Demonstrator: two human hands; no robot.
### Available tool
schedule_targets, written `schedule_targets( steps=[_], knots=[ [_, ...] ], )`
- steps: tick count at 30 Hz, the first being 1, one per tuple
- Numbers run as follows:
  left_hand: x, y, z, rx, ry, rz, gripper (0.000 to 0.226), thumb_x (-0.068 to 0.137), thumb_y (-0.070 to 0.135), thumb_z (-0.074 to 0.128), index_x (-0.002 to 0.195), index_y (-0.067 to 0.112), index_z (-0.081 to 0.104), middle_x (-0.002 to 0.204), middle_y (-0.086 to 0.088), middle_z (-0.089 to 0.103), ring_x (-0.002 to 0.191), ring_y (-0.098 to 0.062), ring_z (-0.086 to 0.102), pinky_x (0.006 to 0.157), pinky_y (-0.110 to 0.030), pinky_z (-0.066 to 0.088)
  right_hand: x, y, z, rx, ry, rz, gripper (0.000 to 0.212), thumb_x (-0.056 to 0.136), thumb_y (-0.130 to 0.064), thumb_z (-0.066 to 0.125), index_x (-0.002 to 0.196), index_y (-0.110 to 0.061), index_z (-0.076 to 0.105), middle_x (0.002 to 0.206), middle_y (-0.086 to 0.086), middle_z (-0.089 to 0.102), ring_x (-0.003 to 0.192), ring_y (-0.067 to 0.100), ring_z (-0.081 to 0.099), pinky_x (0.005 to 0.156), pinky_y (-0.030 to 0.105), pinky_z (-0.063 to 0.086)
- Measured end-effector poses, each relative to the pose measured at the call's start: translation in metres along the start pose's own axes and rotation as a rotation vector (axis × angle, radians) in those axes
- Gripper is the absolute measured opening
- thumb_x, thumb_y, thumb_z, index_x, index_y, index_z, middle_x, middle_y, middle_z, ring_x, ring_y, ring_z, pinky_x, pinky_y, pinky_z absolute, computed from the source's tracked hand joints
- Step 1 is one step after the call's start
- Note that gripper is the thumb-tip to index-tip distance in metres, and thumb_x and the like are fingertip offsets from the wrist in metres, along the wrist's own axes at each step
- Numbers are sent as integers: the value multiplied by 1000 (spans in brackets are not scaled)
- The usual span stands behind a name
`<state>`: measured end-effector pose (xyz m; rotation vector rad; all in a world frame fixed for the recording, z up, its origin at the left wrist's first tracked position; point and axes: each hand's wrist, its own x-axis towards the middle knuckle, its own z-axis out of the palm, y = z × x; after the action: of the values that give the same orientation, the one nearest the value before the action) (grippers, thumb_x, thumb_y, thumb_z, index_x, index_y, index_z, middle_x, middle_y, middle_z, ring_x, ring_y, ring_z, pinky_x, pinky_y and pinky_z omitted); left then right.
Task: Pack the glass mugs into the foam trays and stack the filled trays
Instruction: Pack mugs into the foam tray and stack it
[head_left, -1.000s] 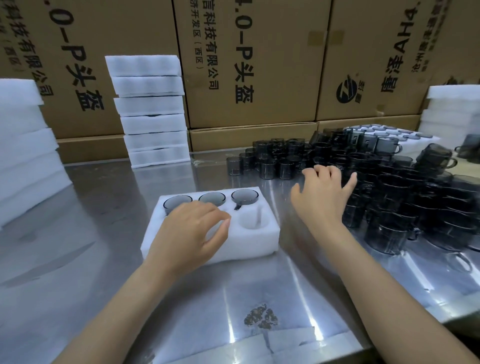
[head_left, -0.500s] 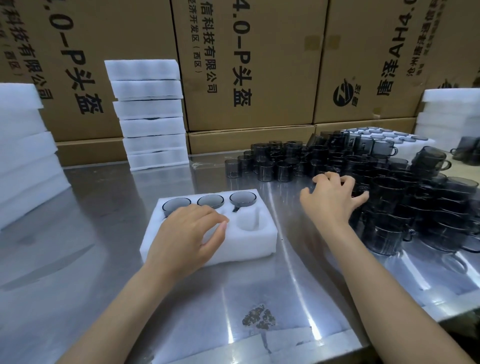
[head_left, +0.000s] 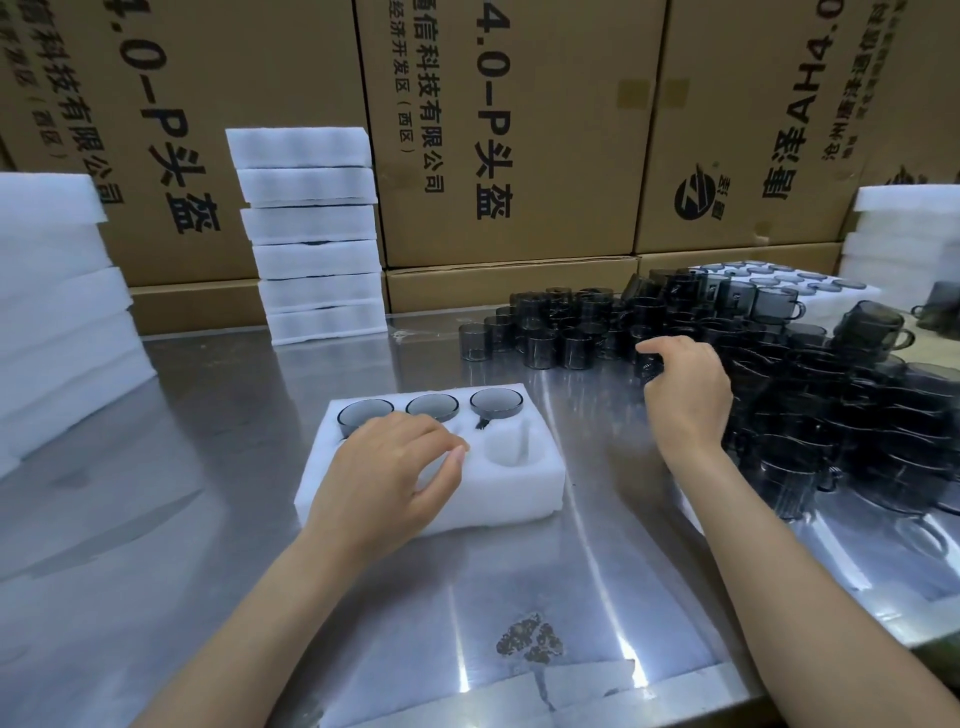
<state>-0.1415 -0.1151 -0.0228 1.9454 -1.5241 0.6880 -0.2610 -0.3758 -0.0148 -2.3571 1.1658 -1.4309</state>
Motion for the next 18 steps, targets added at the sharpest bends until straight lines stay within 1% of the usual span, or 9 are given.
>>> schedule_targets(
  steps=[3,6,9,11,13,14,16,18],
  knots=[
    [0,0,0,1,1,6,33,90,31,43,81,18,71,78,6,67,70,-22,59,60,-36,47,-4,-12,-3,72,38,-105,49,77,19,47,111,-9,69,111,8,68,111,26,56,79,34,47],
    [1,1,-1,6,23,3,31,89,29,45,83,17,72,79,6,67,69,-22,59,60,-38,48,-18,-39,-9,236,78,-296,50,70,22,45,101,-7,73,101,8,71,103,27,61,83,29,45],
    [1,1,-1,4,39,-8,30,88,28,46,88,15,73,81,4,68,71,-22,60,62,-38,49,-39,-74,-14,433,138,-490,47,60,22,46,88,-4,74,88,7,71,88,27,64,80,29,47],
    [1,2,-2,8,19,-14,32,87,29,46,94,14,73,87,4,70,74,-22,61,64,-36,49,-57,-95,-18,515,128,-638,40,64,18,47,83,-3,74,84,5,71,83,26,64,76,33,50],
    [3,1,-2,-1,11,-30,37,86,34,45,106,15,69,99,4,70,79,-22,61,66,-34,48,-75,-111,-19,556,92,-781,34,71,14,45,78,-4,74,83,4,71,79,26,64,71,34,51],
    [4,2,-4,-36,-13,-53,42,84,37,44,112,15,66,105,5,68,85,-21,61,69,-34,49,-83,-117,-19,566,70,-842,33,72,14,45,75,-4,73,82,4,71,78,27,64,69,34,52],
    [4,2,-5,-57,-73,-76,55,78,37,42,127,15,57,116,6,64,102,-16,59,82,-33,48,-97,-124,-19,596,7,-963,30,74,18,47,66,-1,68,76,9,68,74,29,62,67,35,50],
    [3,-1,-6,10,-127,-35,63,77,28,44,139,19,44,126,2,59,114,-11,50,94,-28,41,-105,-128,-17,617,-39,-1036,29,75,21,49,59,0,61,68,12,62,69,30,58,63,36,48]
  ],
)
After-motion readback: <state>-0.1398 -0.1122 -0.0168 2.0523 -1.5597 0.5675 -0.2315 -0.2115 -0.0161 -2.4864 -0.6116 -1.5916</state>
